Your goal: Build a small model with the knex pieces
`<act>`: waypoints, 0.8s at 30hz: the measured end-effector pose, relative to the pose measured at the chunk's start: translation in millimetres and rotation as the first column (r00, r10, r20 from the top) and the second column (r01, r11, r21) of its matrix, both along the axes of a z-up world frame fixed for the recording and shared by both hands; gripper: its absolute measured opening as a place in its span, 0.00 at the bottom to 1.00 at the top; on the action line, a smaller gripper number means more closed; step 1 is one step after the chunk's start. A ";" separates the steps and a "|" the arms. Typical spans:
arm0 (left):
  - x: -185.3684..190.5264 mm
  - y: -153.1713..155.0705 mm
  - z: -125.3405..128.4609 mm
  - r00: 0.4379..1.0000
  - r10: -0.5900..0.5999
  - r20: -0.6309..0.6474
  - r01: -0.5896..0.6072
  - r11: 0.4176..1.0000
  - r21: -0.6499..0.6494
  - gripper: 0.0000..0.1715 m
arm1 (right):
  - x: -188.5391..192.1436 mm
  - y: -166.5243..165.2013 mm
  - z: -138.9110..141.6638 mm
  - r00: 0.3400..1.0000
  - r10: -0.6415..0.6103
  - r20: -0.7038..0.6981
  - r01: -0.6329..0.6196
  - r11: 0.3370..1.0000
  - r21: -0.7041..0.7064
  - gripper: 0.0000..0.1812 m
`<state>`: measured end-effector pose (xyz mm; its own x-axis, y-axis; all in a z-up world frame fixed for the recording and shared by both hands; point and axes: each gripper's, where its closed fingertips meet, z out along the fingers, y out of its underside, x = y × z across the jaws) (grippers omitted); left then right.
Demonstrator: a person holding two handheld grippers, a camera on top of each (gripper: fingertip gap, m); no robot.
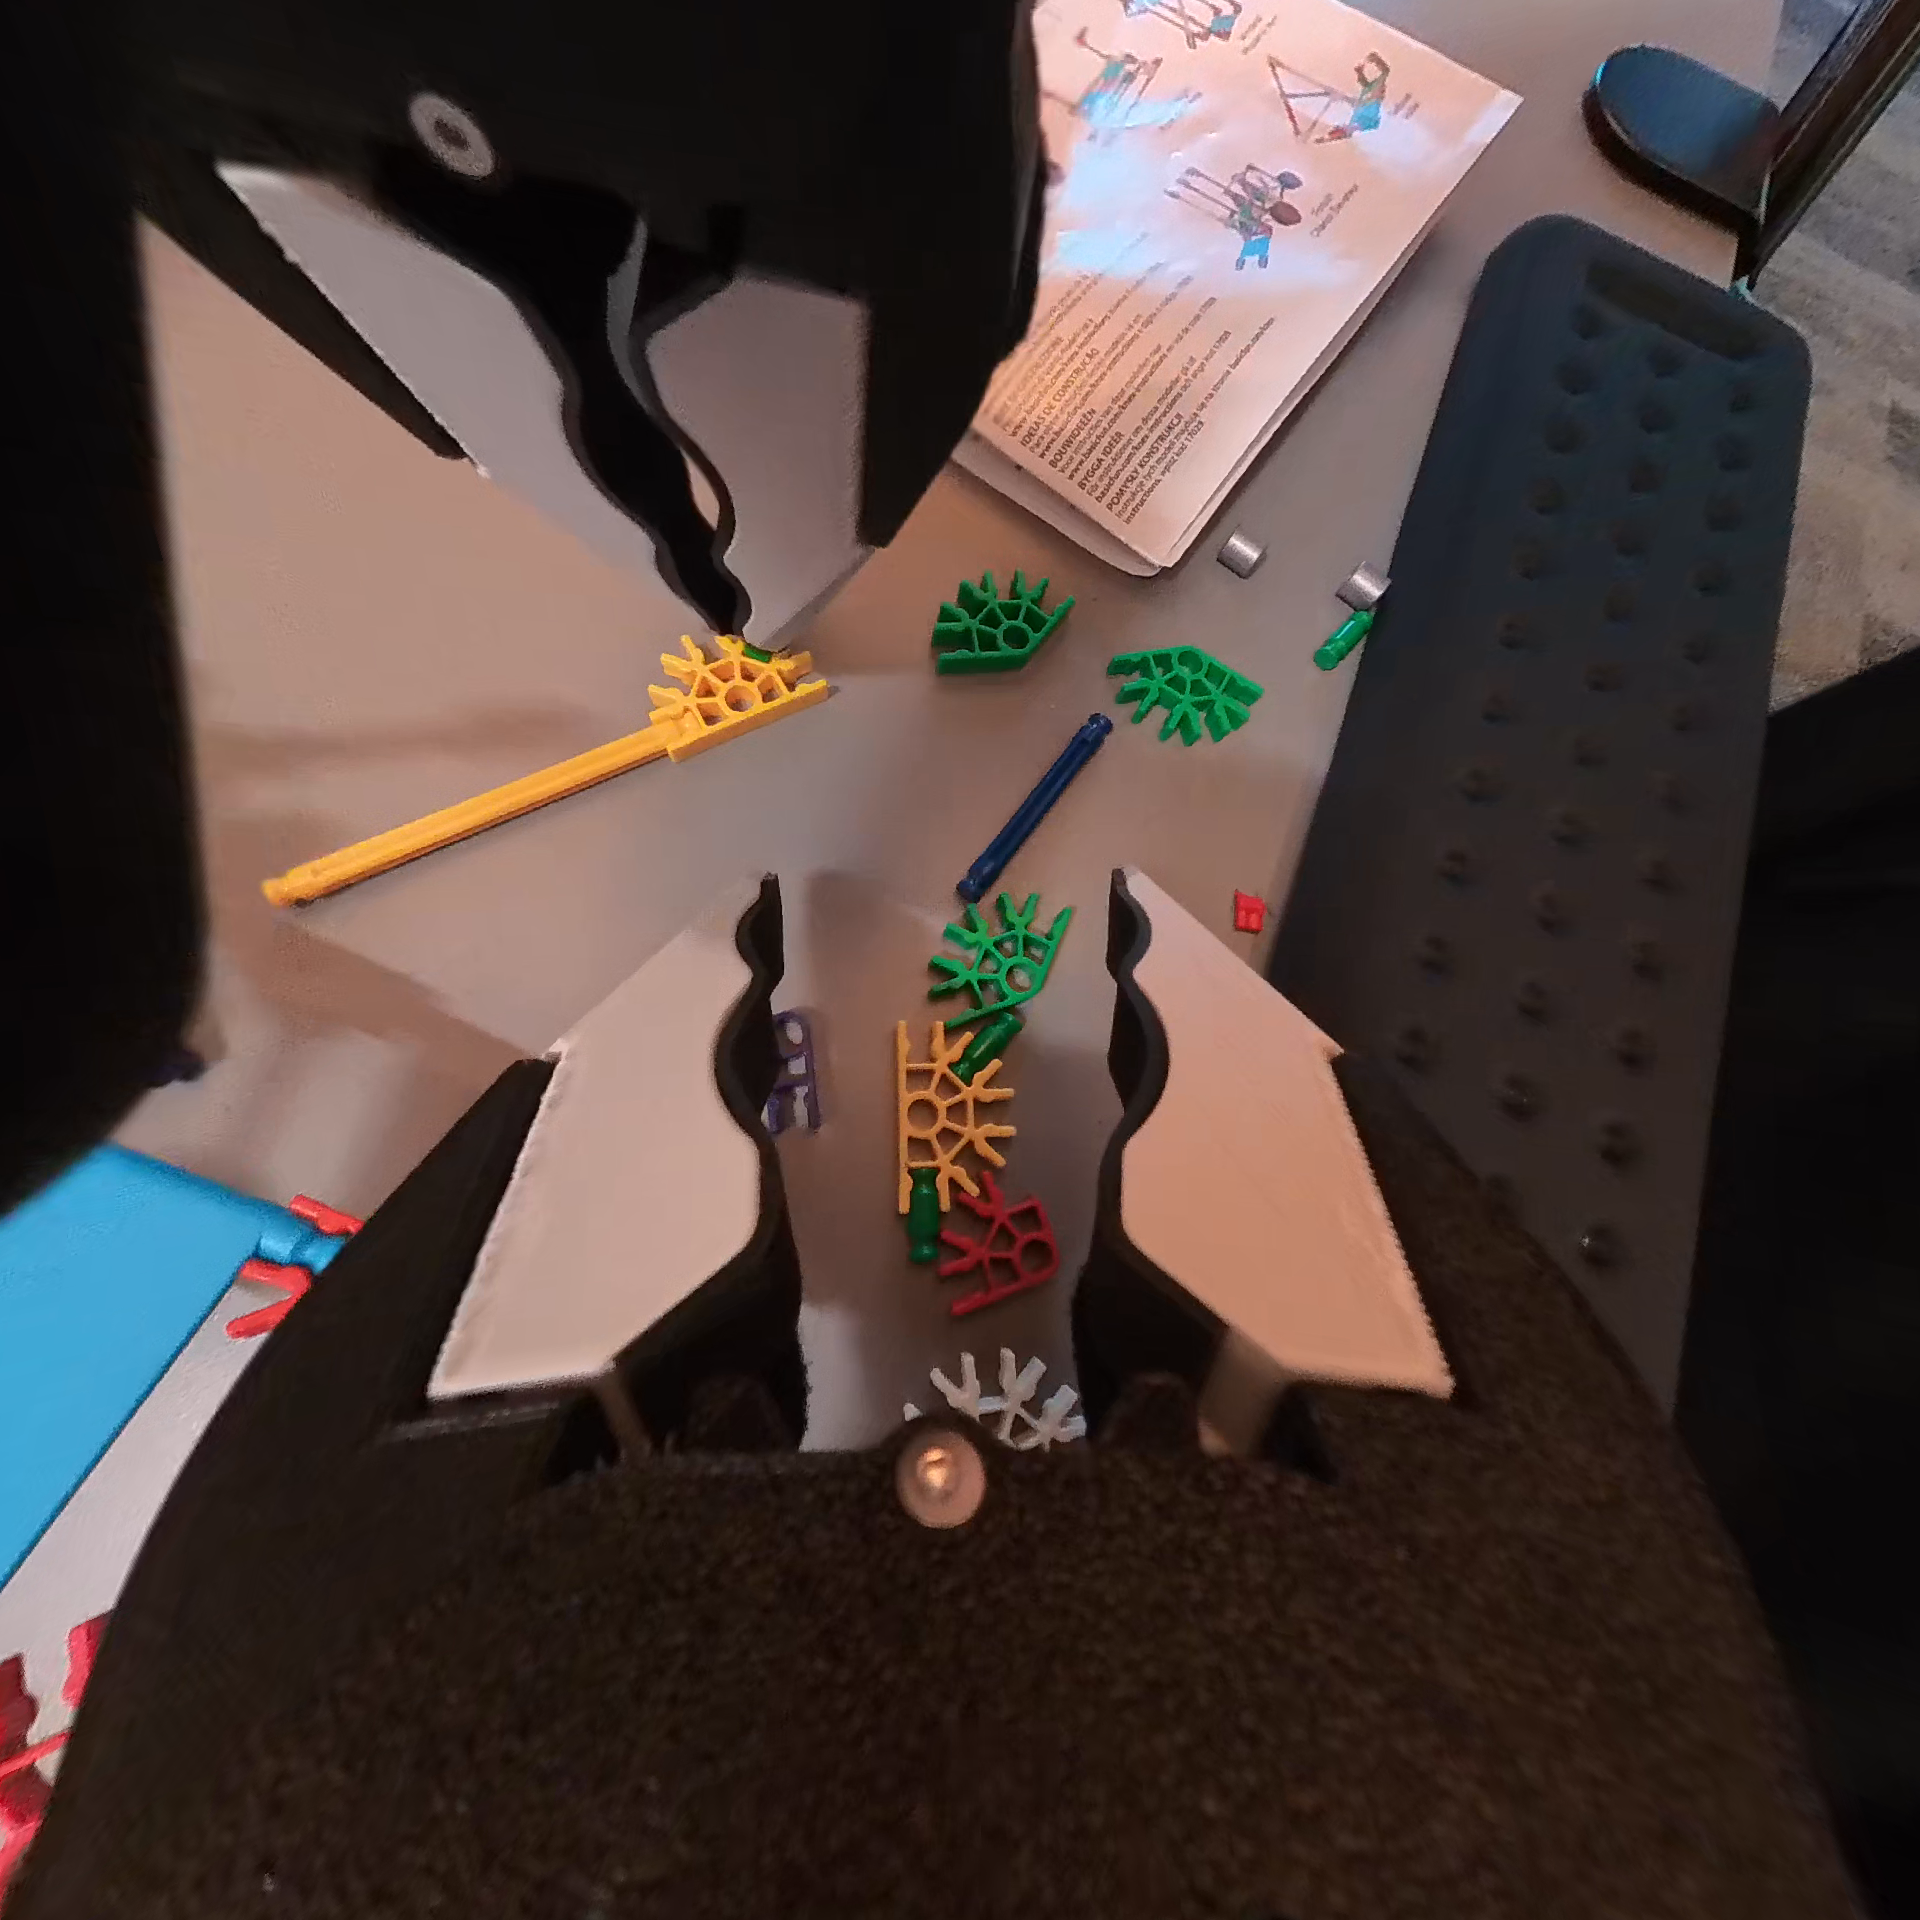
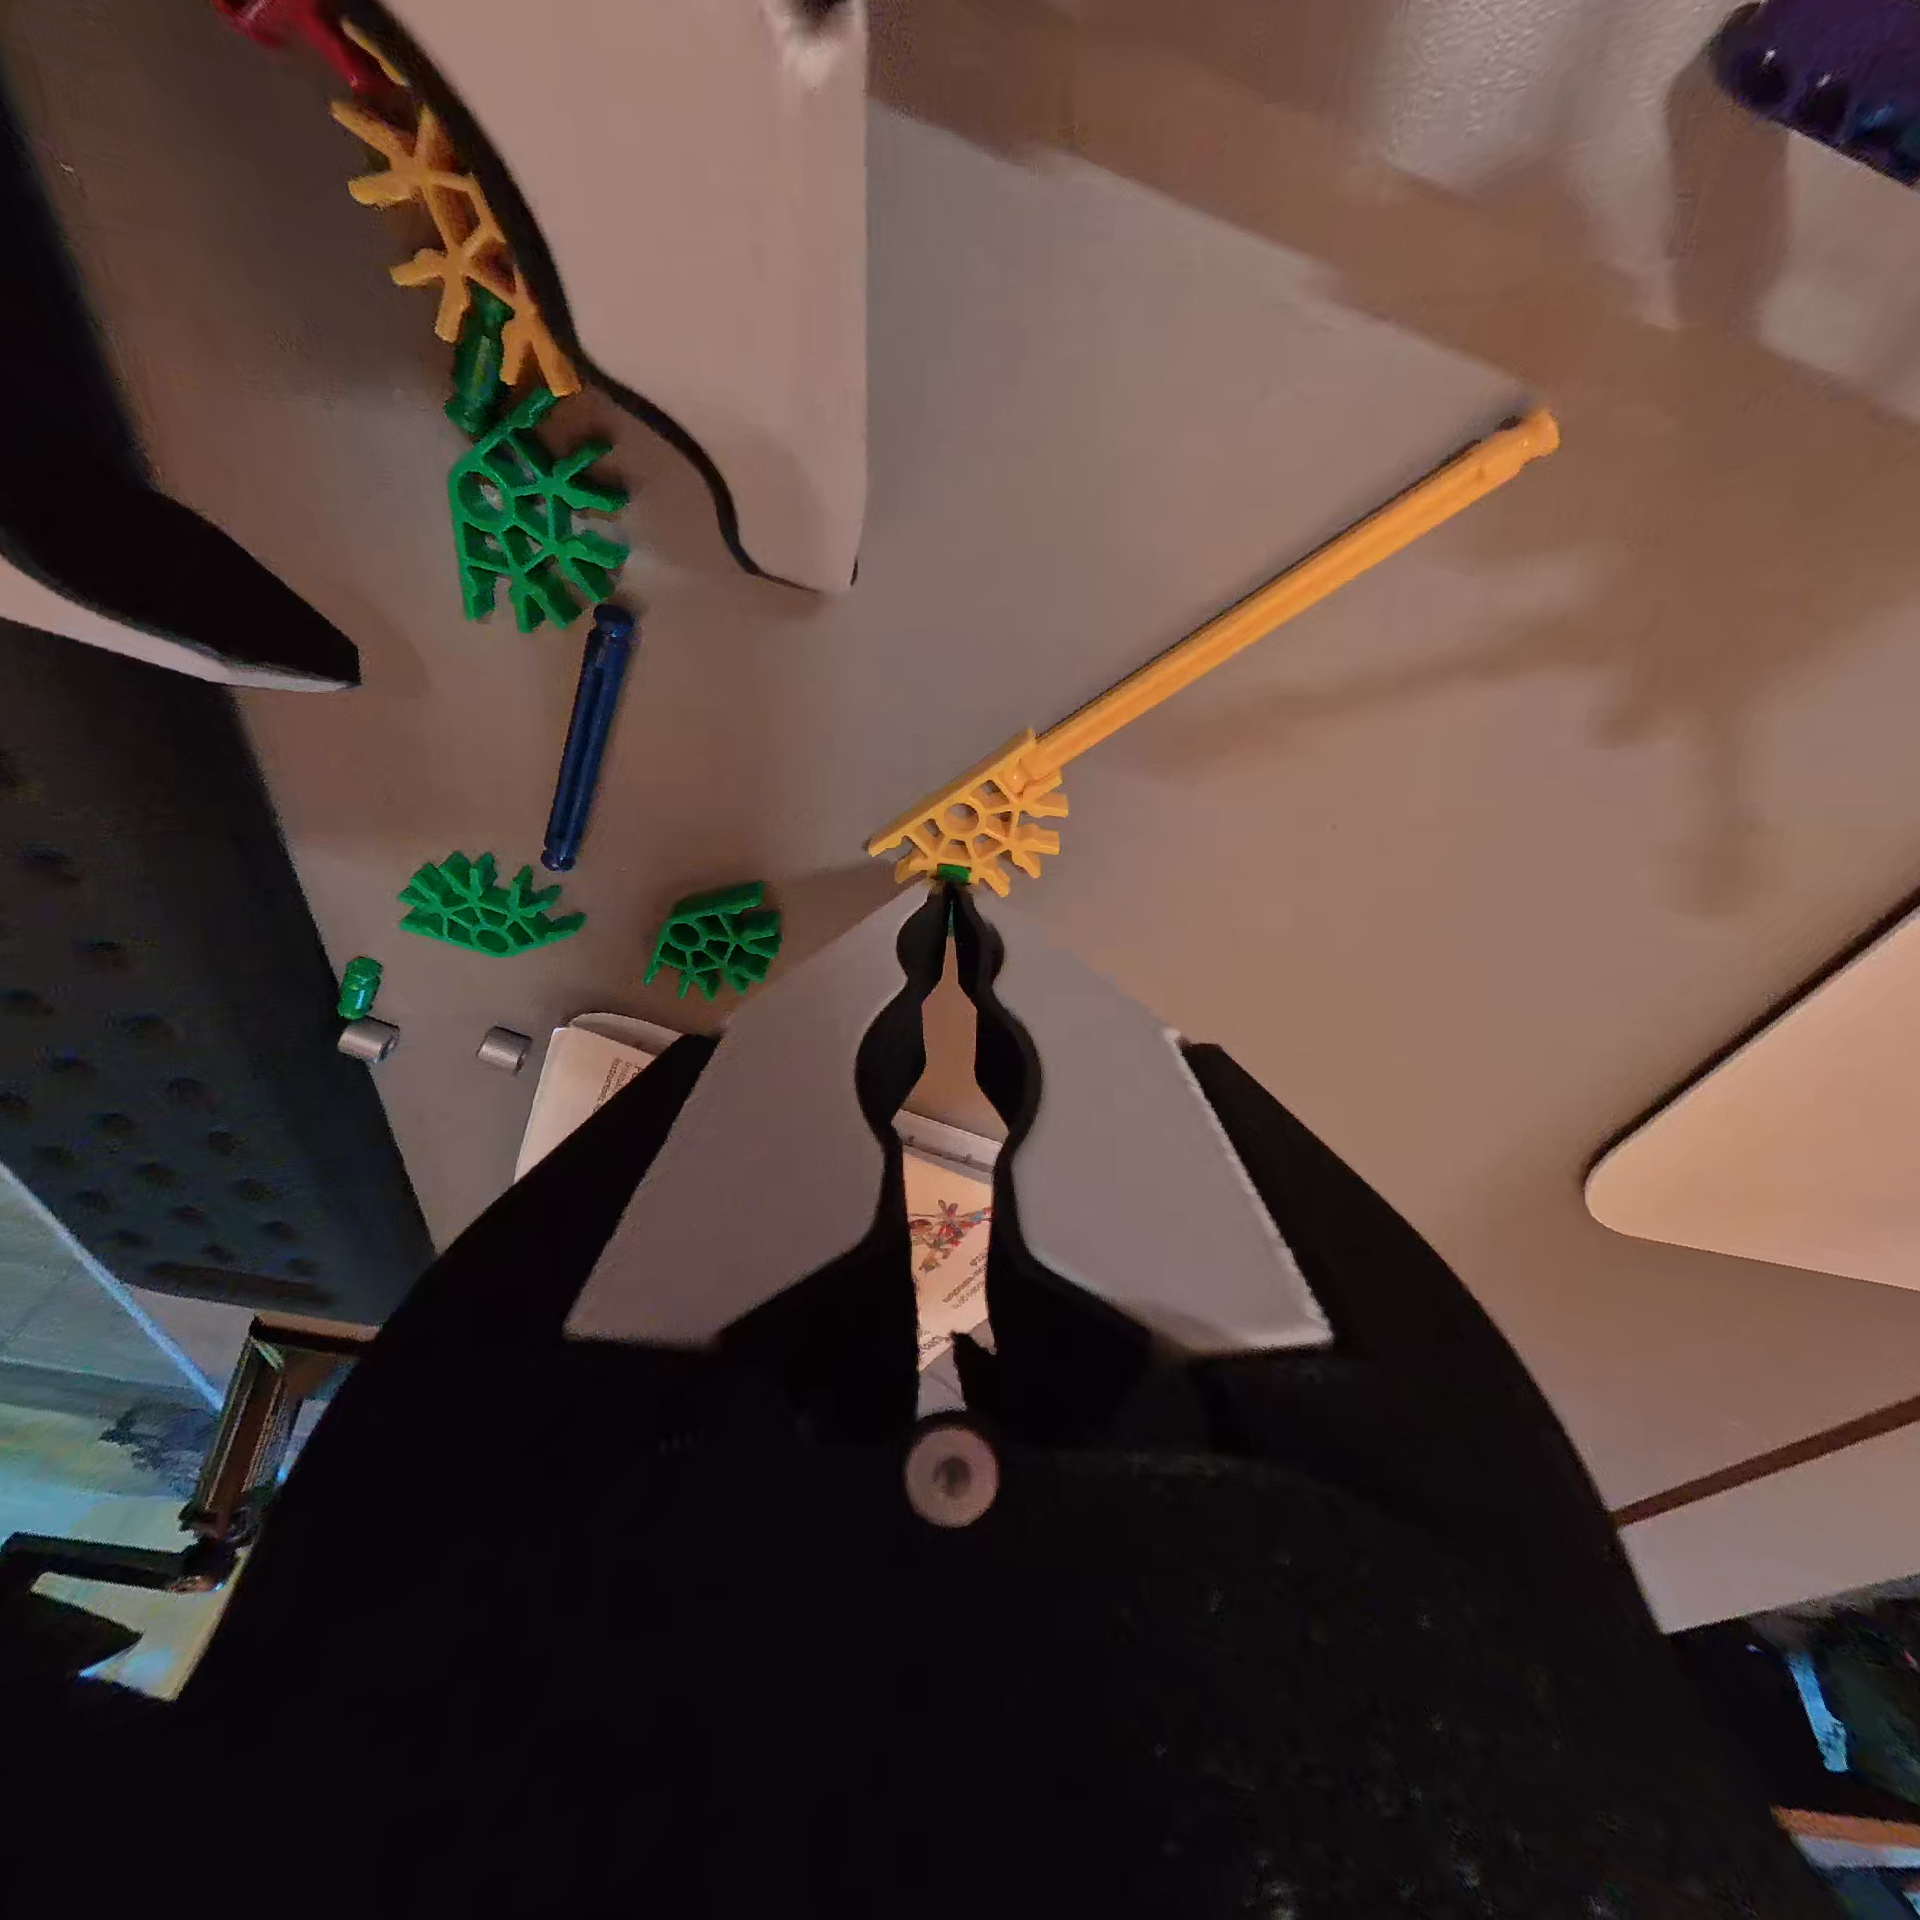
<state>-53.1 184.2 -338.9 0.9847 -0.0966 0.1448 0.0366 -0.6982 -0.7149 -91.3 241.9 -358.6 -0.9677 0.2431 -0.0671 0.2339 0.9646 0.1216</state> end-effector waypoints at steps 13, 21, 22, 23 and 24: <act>-1.4 1.2 -2.8 1.000 -0.008 -0.010 0.008 1.000 0.003 0.37 | -0.7 -1.3 -1.1 0.997 -0.057 0.055 0.057 0.998 0.008 0.00; -2.8 18.6 -5.3 0.984 -0.085 -0.154 0.083 0.996 -0.017 0.38 | -7.5 -6.1 3.2 0.996 -0.076 -0.056 0.065 0.980 -0.190 0.00; -2.2 20.6 -8.2 0.983 -0.102 -0.156 0.098 0.995 -0.033 0.39 | -6.9 -6.5 3.6 0.995 -0.076 -0.062 0.061 0.975 -0.211 0.00; -3.9 22.1 -11.9 0.980 -0.113 -0.166 0.106 0.993 -0.054 0.40 | -6.8 -5.5 4.2 0.994 -0.084 -0.071 0.066 0.971 -0.229 0.00; -9.6 23.2 -14.5 0.976 -0.108 -0.188 0.096 0.993 -0.071 0.41 | -5.4 -3.4 4.7 0.993 -0.091 -0.072 0.071 0.967 -0.244 0.00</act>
